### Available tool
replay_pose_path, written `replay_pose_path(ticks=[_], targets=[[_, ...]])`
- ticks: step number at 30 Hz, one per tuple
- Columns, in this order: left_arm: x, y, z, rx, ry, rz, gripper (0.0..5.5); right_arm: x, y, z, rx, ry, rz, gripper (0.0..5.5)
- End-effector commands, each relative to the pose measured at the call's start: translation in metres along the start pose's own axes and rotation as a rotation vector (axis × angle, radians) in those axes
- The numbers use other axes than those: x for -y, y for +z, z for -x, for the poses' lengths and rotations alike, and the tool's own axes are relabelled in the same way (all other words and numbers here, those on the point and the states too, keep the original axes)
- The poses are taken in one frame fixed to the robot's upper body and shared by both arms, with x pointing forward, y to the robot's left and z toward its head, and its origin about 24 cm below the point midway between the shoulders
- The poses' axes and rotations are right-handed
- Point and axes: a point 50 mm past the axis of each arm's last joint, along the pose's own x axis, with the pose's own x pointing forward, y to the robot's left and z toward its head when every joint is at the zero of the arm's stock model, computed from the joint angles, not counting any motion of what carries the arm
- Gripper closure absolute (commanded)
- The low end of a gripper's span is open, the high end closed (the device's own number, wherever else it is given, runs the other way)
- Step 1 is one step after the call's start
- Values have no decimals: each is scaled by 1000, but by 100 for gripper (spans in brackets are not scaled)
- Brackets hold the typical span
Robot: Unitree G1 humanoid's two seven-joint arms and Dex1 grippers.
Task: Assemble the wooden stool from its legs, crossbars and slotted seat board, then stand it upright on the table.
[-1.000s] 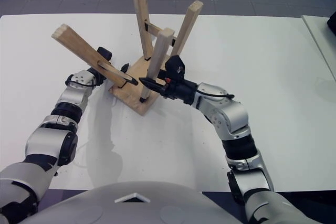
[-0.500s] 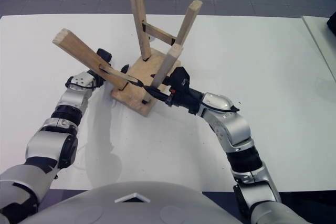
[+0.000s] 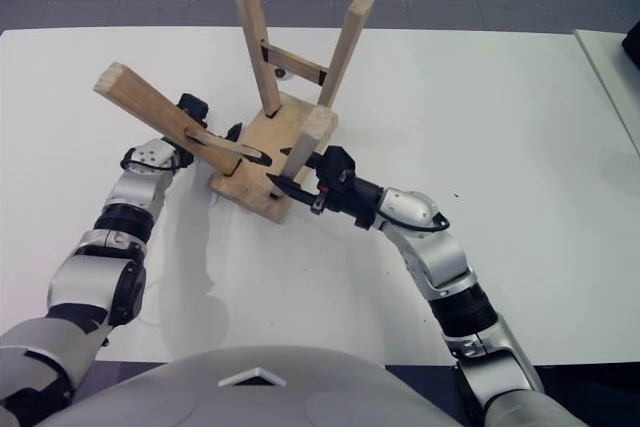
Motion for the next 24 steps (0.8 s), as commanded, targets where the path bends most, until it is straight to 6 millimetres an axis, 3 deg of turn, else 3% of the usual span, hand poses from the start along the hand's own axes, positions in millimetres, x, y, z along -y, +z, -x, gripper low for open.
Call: replay_pose_path(ticks=[1,4,7,10,13,16,19,24], targets=[[-67,35,30,140,265,-25,10,5,-48,24,-360,-83,34,346],[-110,79,60,308,448,-83,10,4,-43,21,-370,-84,41,346],[-124,133,85,496,471,-164,10,5,-36,20,-359,-86,6,346],[-109,190,102,702,337,-250,10,8,-29,20,-344,-89,-39,346],[-77,226,108,806,151,-304,10,14,-25,19,-364,-93,-39,346],[-34,235,107,806,-53,-374,10,21,-24,18,-409,-109,-9,346],[8,225,105,748,-233,-444,10,27,-21,17,-442,-125,23,346],[37,198,98,626,-338,-454,10,27,-16,11,-435,-109,-22,346]])
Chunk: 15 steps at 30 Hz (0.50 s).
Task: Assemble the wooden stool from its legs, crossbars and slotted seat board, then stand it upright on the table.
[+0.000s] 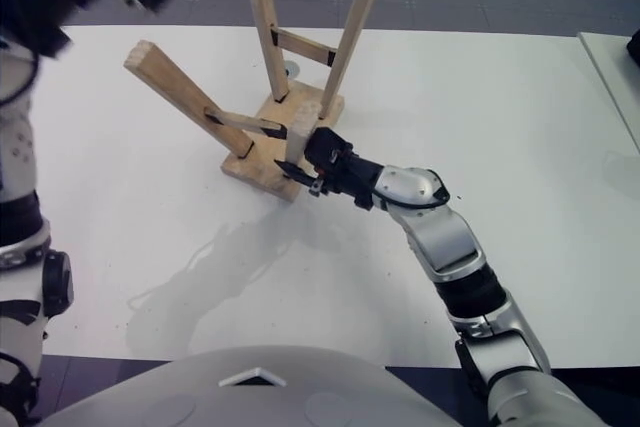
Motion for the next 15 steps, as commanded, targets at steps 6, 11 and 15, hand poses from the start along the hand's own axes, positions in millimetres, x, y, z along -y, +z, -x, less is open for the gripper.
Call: replay_pose_path(ticks=[6,11,15], targets=[[23,-35,-9,-130,59,15,10,6,-33,8,-162,-12,-182,346],[40,-45,-18,-130,21,41,10,4,-39,10,-121,-17,-173,346],[61,-43,-17,-144,-80,27,10,3,-43,10,-108,-12,-169,346]])
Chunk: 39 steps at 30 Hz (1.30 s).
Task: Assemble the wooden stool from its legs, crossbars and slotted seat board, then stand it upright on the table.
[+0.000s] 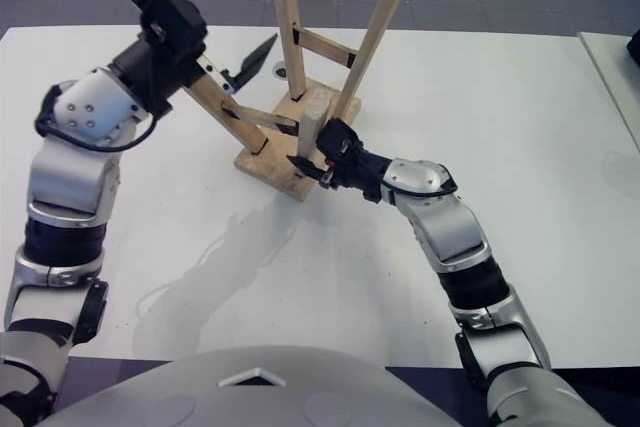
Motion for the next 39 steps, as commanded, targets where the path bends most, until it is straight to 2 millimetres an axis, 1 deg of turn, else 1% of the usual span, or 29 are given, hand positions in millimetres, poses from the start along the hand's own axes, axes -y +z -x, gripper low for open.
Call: replay_pose_path(ticks=[1,4,7,9,11,13,16,17,20,25,29,33,34,36,37,39], targets=[[20,-1,3,-24,-98,-30,10,-3,-35,6,-137,-10,-86,346],[32,-8,8,-78,-118,-65,10,-3,-34,5,-135,-9,-88,346],[46,-24,14,-179,-148,-139,10,-3,-31,4,-128,-4,-98,346],[47,-35,16,-244,-121,-169,10,-3,-29,4,-124,1,-97,346],[48,-41,18,-280,-108,-191,10,-3,-29,4,-126,3,-97,346],[53,-46,20,-310,-137,-202,10,-3,-31,5,-137,6,-98,346],[69,-57,25,-366,-216,-203,10,-3,-30,3,-147,17,-109,346],[73,-60,27,-386,-242,-210,10,-3,-30,3,-161,22,-97,346],[84,-66,31,-422,-315,-243,10,-1,-37,3,-281,32,-39,346],[90,-75,33,-477,-358,-258,10,2,-51,5,-467,27,36,346],[87,-76,32,-487,-348,-259,10,3,-60,6,-543,36,8,346],[82,-77,31,-484,-330,-268,10,5,-63,8,-559,29,15,346],[78,-75,28,-466,-288,-258,10,5,-62,7,-549,23,8,346],[64,-64,17,-380,-146,-219,10,8,-54,4,-488,-4,-26,346],[53,-54,10,-295,-36,-168,10,10,-48,3,-448,-19,-42,346],[29,-25,0,-68,154,-52,10,15,-34,0,-347,-38,-76,346]])
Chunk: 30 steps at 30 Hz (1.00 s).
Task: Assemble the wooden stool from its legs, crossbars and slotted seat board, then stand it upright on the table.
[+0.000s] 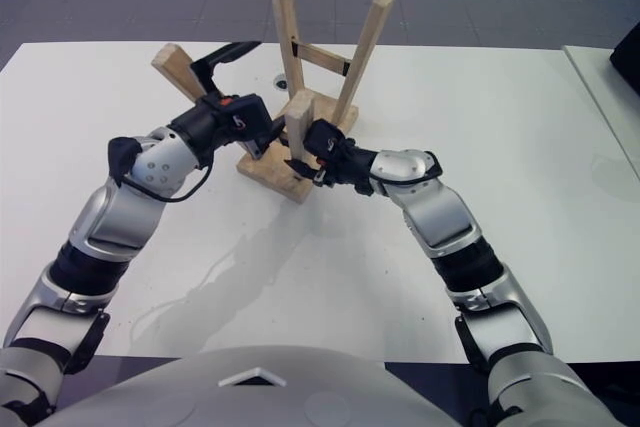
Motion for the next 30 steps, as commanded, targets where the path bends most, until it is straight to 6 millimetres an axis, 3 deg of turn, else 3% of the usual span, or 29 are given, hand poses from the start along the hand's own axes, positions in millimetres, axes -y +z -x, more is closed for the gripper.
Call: replay_pose_path(ticks=[1,5,10,13,18,24,27,30], targets=[[-33,13,-1,223,284,316,10,8,-34,12,-160,-77,-147,346],[-68,29,11,425,480,380,10,13,-26,13,-109,-106,-161,346],[-111,35,33,477,723,300,10,17,-10,17,-59,-160,-145,346],[-126,30,40,447,769,231,10,20,9,23,-7,-211,-142,284],[-113,5,40,349,715,262,10,17,23,38,-23,-232,-118,209],[-96,-40,63,160,786,322,10,12,7,66,-222,-180,-92,121],[-92,-47,67,150,748,360,10,33,4,75,-247,-286,-81,73],[-96,-40,64,201,698,384,10,58,21,72,-125,-418,-69,27]])
